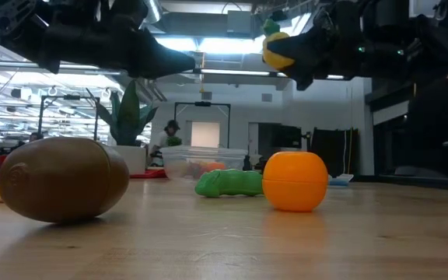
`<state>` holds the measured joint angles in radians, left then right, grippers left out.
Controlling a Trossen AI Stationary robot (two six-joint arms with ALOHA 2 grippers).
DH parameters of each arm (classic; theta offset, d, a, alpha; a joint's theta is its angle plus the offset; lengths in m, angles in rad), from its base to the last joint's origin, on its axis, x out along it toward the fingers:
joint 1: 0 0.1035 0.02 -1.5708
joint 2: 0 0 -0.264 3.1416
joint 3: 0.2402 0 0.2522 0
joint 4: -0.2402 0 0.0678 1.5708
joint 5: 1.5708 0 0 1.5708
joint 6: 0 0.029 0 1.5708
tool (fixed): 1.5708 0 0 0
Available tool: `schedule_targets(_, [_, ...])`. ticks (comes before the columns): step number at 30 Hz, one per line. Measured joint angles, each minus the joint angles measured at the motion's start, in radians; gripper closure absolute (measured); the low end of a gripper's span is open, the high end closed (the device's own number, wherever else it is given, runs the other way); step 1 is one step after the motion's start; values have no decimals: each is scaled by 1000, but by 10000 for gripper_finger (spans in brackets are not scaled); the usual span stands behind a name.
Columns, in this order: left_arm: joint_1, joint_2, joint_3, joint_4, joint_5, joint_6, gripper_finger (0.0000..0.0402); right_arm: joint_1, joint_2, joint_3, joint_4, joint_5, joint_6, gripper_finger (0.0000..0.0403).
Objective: Pick and placing Produce into tupperware
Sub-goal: Put the pineapple into the transparent bin
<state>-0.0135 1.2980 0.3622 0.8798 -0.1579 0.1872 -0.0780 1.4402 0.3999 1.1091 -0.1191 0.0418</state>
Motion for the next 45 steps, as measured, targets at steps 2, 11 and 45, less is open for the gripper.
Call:
schedule_targets(2, [0, 0, 0, 16, -54, 8, 251, -14, 8, 8, 1, -14, -1, 227])
schedule_targets(11, [31, 9, 1, 142, -85, -29, 182, -52, 129, 102, 2, -16, -12, 227])
schedule_targets(45, [56, 26, 1, 231, 7, -111, 198, -95, 480, 522, -16, -246, -47, 227])
